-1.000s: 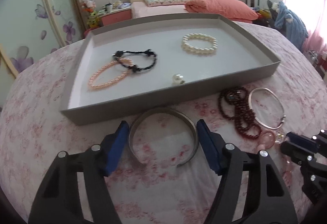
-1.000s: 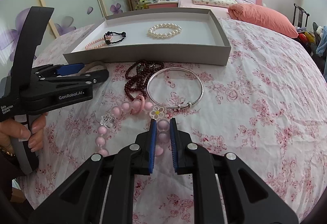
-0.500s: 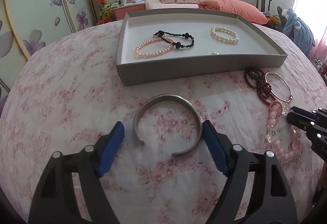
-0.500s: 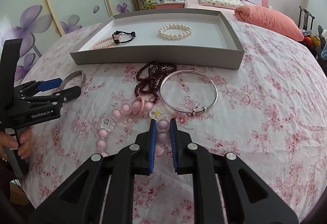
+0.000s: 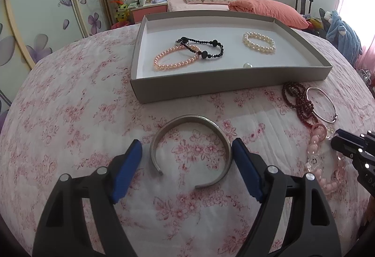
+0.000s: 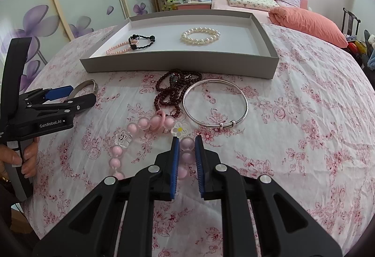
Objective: Organize jewelry
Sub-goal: 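Grasp the silver cuff bangle with the left tool while the right tool lifts the pink bracelet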
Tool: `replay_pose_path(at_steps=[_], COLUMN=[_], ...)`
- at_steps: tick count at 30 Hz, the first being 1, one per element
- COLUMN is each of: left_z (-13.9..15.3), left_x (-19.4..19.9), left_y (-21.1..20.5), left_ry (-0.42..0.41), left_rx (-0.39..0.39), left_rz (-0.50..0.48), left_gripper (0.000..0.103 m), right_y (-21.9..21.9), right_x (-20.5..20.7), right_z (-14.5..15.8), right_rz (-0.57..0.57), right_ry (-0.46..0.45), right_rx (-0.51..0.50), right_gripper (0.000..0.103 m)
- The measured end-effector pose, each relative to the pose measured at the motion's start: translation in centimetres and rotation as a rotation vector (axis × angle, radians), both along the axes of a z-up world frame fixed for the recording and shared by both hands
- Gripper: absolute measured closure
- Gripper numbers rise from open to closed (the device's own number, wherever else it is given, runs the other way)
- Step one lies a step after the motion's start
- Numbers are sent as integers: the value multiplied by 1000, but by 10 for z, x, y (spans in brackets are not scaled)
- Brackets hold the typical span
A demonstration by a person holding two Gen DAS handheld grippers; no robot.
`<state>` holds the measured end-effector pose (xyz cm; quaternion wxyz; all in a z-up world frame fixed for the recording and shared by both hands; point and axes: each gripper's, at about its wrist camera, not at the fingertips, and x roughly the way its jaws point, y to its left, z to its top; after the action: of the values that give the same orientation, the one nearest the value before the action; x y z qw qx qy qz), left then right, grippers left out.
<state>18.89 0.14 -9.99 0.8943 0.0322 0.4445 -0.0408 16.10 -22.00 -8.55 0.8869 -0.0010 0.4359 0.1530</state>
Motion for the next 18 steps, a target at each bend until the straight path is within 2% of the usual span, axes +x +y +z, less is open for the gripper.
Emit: replay_pose_path(at_steps=[2,8,13,18], left_z=[2,2,6,25], left_x=[0,-6,-18,-36], left_y=[-1,-2,6,13], left_ry=[-8,-10,-23,-109], left_rx=[-5,-9,-33,-69], left_rz=[-7,11,33,68], left_gripper=[37,37,37,37], right_y=[0,-5,-8,-5], right_x=[0,-2,-12,-22], right_z=[0,4,25,45], right_rz=[1,-18,-25,-13], right_ry=[-1,-10,-99,-179], right_rx=[-2,35,99,178], right_gripper=[88,89,89,89])
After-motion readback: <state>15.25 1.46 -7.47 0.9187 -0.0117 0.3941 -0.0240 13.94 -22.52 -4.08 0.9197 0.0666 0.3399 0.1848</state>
